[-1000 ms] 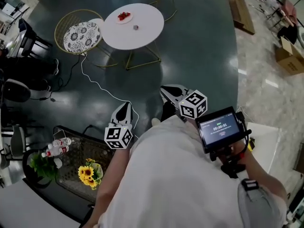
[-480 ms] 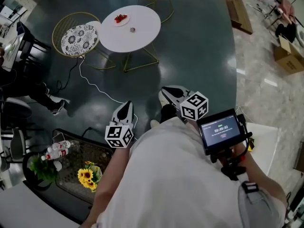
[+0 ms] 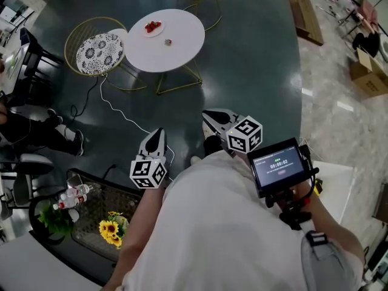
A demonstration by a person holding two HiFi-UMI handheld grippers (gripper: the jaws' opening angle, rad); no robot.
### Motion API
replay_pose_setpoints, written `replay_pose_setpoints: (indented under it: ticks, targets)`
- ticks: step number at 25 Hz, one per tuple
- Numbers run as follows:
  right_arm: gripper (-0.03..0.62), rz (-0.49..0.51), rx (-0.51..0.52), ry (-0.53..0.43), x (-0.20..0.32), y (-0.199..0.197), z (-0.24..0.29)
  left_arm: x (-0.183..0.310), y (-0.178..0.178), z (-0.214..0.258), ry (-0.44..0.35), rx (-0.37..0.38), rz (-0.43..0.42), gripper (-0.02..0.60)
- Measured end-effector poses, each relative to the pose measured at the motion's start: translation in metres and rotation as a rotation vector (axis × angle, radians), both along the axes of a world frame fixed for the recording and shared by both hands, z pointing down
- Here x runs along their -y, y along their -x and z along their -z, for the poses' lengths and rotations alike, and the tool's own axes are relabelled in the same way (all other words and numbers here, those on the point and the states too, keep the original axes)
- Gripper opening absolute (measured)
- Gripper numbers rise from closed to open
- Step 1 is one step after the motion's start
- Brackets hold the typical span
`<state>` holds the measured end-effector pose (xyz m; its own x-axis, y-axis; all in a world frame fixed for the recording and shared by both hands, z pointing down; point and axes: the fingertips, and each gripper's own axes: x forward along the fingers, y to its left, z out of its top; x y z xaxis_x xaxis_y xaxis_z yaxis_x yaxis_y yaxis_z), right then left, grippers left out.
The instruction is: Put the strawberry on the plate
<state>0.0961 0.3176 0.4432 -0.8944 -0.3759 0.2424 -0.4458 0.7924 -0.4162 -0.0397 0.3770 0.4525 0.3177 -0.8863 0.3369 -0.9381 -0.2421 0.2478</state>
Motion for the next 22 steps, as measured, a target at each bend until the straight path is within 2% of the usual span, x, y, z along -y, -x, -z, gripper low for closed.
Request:
replay_pose_setpoints:
  ticks: [7,22]
  targets:
    - [0.008,0.001,-0.007,0.026,0.048,0.006,-0.005,0.043,0.002,-0.004,0.023,-0.005,-0.002,0.008]
    - [0.008,0.044,-0.020,0.059,0.132,0.049,-0.017,0.123,0.044,-0.013,0.064,0.000,0.041,0.008]
